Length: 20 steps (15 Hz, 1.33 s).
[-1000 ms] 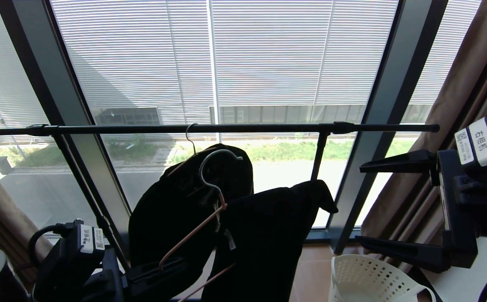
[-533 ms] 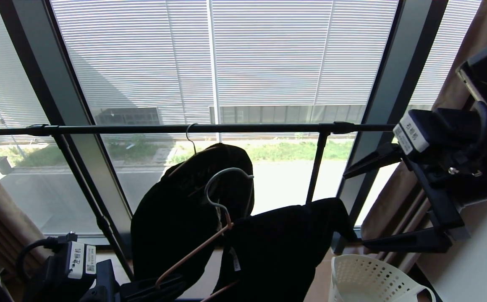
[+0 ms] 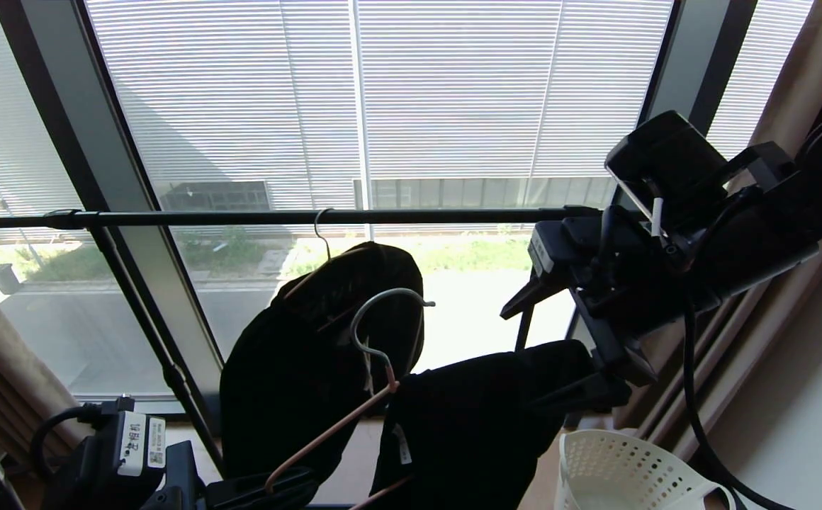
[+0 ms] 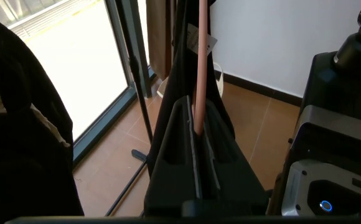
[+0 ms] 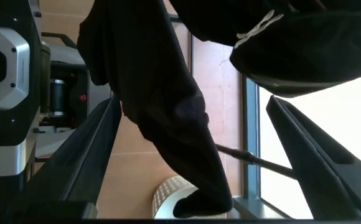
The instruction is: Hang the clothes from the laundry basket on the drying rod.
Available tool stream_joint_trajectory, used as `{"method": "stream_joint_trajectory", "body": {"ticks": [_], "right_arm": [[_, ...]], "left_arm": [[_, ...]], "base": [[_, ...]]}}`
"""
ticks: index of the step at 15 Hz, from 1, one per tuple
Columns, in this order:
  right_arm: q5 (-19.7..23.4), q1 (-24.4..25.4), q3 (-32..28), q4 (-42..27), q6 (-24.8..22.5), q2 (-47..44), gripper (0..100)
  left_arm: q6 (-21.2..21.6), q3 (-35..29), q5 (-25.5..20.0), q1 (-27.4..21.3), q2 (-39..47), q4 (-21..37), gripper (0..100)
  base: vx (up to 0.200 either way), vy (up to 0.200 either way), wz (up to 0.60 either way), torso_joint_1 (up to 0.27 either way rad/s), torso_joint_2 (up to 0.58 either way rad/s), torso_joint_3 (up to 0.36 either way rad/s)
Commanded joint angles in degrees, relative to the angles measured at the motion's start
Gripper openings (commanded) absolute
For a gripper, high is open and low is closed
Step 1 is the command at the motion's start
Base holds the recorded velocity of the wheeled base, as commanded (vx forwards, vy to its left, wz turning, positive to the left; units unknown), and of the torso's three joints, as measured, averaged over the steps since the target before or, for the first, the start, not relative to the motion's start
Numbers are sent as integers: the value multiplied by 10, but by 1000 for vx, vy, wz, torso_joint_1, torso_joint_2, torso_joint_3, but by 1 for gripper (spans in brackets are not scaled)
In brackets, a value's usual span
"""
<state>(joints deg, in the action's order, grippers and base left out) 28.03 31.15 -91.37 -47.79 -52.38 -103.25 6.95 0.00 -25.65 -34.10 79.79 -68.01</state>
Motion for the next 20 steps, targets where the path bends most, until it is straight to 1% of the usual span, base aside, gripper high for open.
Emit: {"method": "stream_joint_trajectory", "body": {"ticks": [1, 3, 9, 16, 17, 20], "right_arm": [[1, 13, 0, 0, 0, -14, 100], [8, 23, 0, 0, 2, -19, 100], [7, 50, -1, 33, 8, -46, 100], [5, 52, 2, 37, 11, -61, 100], [5, 52, 3, 37, 11, -61, 0], [5, 52, 3, 37, 11, -61, 0]], "left_arm": [[0, 0, 0, 0, 3, 0, 0], [0, 0, 0, 0, 3, 0, 0], [0, 0, 0, -4, 2, 0, 0], [-1, 0, 0, -4, 2, -1, 0], [-1, 0, 0, -4, 2, -1, 0], [0, 0, 0, -4, 2, -1, 0]], "base": [[0, 0, 0, 0, 0, 0], [0, 0, 0, 0, 0, 0], [0, 0, 0, 0, 0, 0], [0, 0, 0, 0, 0, 0], [0, 0, 0, 0, 0, 0], [0, 0, 0, 0, 0, 0]]}}
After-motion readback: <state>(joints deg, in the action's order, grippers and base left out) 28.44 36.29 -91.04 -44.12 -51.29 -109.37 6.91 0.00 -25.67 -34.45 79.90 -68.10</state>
